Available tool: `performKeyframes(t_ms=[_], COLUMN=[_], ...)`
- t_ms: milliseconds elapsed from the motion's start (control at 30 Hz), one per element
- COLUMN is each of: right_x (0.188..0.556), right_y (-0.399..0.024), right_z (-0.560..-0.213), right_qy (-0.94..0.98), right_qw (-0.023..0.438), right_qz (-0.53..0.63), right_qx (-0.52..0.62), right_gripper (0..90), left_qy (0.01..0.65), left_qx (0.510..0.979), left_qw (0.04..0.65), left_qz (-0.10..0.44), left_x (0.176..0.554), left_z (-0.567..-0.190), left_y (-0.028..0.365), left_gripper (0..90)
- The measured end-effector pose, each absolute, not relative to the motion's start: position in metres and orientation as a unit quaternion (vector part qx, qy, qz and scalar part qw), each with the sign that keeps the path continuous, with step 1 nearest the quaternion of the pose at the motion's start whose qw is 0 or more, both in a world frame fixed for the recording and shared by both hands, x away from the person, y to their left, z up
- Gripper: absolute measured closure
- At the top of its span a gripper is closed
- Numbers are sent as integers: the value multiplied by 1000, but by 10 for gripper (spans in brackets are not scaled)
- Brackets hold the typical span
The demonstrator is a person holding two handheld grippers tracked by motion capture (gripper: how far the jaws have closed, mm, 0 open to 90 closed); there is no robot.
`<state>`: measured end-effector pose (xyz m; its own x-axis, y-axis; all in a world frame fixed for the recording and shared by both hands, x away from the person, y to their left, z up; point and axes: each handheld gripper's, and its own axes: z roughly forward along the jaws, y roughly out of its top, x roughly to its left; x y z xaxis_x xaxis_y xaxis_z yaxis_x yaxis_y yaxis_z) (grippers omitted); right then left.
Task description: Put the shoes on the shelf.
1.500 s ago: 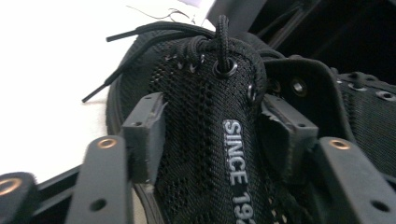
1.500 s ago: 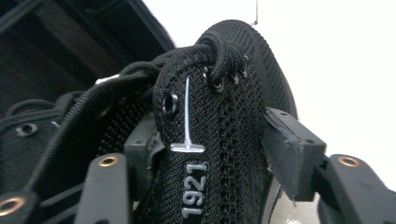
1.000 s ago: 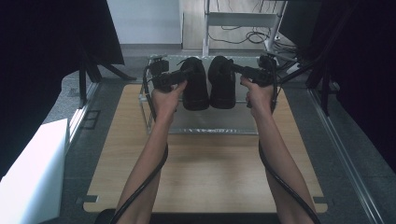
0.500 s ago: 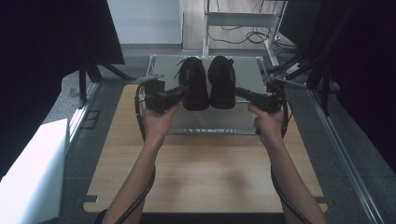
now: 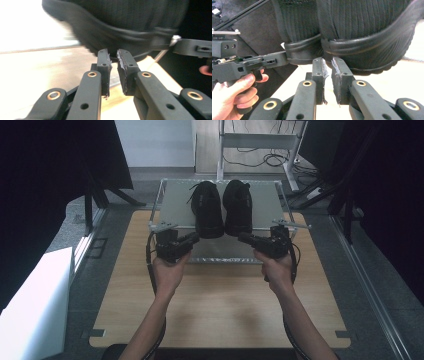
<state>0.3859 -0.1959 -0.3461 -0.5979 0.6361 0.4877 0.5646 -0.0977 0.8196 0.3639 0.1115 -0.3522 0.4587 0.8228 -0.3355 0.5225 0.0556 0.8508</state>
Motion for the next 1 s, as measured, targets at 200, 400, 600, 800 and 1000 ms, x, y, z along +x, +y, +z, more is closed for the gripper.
performKeyframes(t_ms=[200, 400, 600, 800, 1000], right_x=[390, 394, 399, 399, 397], right_y=[-195, -197, -201, -202, -227], right_z=[-352, -354, -364, -361, -350], right_qy=[665, 661, 657, 654, 626], right_qw=[28, 31, 9, 15, 54], right_qz=[597, 599, 593, 597, 611], right_qx=[447, 451, 466, 464, 481], right_gripper=[803, 806, 791, 776, 765], left_qy=[524, 527, 522, 528, 536], left_qx=[660, 663, 671, 672, 667], left_qw=[517, 509, 504, 496, 495], left_qz=[150, 152, 155, 155, 153], left_x=[377, 392, 405, 417, 426], left_z=[-360, -359, -353, -349, -347], left_y=[113, 106, 100, 97, 99], left_gripper=[809, 834, 811, 812, 786])
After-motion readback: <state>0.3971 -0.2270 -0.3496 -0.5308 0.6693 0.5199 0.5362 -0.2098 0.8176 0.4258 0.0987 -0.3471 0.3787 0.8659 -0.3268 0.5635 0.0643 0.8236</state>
